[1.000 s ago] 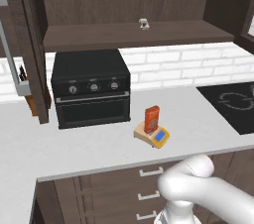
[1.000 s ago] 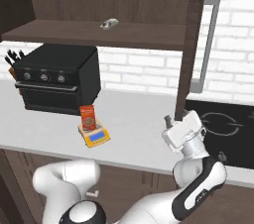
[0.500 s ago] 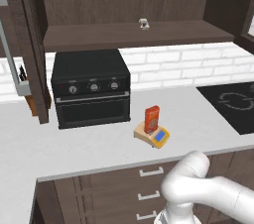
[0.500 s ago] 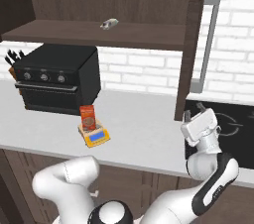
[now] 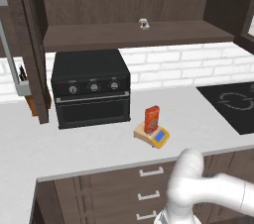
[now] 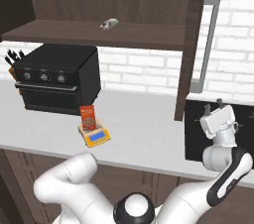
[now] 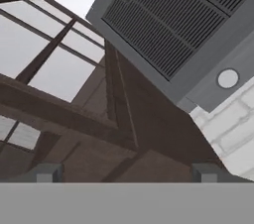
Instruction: Pick the boxed food and place it on the digital scale for weighing, and close the cabinet.
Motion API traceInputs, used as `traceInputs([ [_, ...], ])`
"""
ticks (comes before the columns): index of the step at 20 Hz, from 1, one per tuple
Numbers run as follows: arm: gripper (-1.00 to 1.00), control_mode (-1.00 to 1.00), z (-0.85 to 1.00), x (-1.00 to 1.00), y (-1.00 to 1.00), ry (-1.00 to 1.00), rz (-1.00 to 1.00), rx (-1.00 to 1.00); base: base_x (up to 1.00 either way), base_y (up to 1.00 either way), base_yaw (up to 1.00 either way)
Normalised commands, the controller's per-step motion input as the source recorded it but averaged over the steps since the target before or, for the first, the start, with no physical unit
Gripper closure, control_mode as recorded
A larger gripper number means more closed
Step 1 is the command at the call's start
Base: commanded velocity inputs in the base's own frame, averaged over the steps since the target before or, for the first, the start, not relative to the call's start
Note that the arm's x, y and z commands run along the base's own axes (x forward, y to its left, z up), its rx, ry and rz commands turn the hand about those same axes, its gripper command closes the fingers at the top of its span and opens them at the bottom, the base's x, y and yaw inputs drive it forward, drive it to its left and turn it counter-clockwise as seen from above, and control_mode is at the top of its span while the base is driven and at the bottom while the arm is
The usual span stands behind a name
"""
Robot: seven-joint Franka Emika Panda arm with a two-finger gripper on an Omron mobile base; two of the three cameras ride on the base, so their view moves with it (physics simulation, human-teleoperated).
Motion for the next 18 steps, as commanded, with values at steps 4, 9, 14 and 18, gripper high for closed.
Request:
traceInputs([
  [4, -1.00, -1.00, -0.06, 0.15, -0.49, -0.10, -0.07, -0.01, 0.00, 0.00, 0.00],
  [9, -1.00, -1.00, 0.05, 0.15, -0.44, -0.19, -0.08, -0.06, 0.00, 0.00, 0.00],
  [14, -1.00, -1.00, 0.26, 0.10, -0.27, -0.21, -0.08, -0.12, 0.00, 0.00, 0.00],
  [18, -1.00, -1.00, 0.45, 0.02, -0.17, -0.25, -0.08, -0.17, 0.00, 0.00, 0.00],
])
